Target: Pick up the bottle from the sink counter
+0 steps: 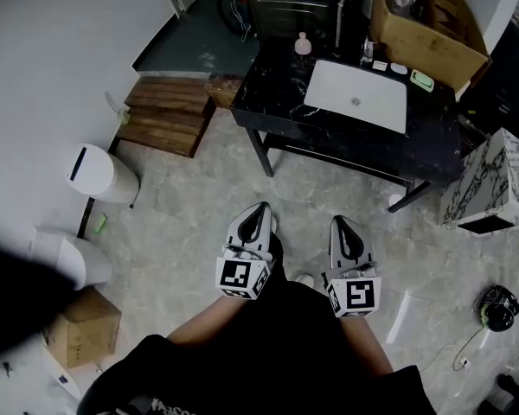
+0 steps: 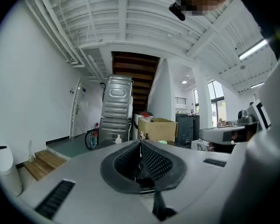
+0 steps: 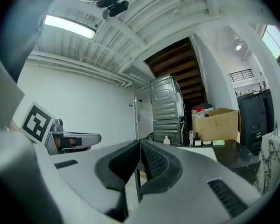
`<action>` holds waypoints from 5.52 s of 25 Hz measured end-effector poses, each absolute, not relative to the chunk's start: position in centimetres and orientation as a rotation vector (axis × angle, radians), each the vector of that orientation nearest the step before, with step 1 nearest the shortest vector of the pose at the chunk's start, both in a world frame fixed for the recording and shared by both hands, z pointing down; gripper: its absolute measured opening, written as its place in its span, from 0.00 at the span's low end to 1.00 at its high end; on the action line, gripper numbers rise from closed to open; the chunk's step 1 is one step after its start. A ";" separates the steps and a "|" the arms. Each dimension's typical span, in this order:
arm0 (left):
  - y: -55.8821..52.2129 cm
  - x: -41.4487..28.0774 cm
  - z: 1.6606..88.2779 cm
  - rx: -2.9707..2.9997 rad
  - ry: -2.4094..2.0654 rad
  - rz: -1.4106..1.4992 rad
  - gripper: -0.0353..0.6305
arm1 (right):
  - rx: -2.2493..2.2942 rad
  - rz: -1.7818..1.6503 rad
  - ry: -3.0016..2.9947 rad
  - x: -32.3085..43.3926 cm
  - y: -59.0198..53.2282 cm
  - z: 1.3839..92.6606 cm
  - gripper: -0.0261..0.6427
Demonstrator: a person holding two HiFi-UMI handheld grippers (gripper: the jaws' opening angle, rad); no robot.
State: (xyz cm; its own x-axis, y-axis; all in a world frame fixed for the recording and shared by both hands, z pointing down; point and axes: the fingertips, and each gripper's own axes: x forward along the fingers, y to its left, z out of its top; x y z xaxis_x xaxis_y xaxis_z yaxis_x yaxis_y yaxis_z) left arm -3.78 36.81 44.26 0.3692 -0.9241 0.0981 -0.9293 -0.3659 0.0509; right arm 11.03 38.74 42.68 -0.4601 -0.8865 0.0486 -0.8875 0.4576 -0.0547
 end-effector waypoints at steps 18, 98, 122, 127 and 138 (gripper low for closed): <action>19.3 -2.9 47.6 2.543 -1.505 0.090 0.08 | 1.670 0.187 -2.511 10.8 24.0 45.9 0.10; -40.0 1.0 63.8 2.539 -1.374 0.508 0.43 | 1.586 0.477 -2.449 10.2 -29.1 54.9 0.10; -43.8 2.3 70.2 2.429 -1.295 0.747 0.66 | 1.649 0.522 -2.354 12.7 -30.1 57.9 0.10; -43.8 2.2 71.0 2.388 -1.308 0.801 0.66 | 1.644 0.541 -2.334 12.7 -29.6 58.7 0.10; -43.8 2.0 71.0 2.398 -1.280 0.805 0.66 | 1.633 0.443 -2.323 12.2 -29.1 58.0 0.10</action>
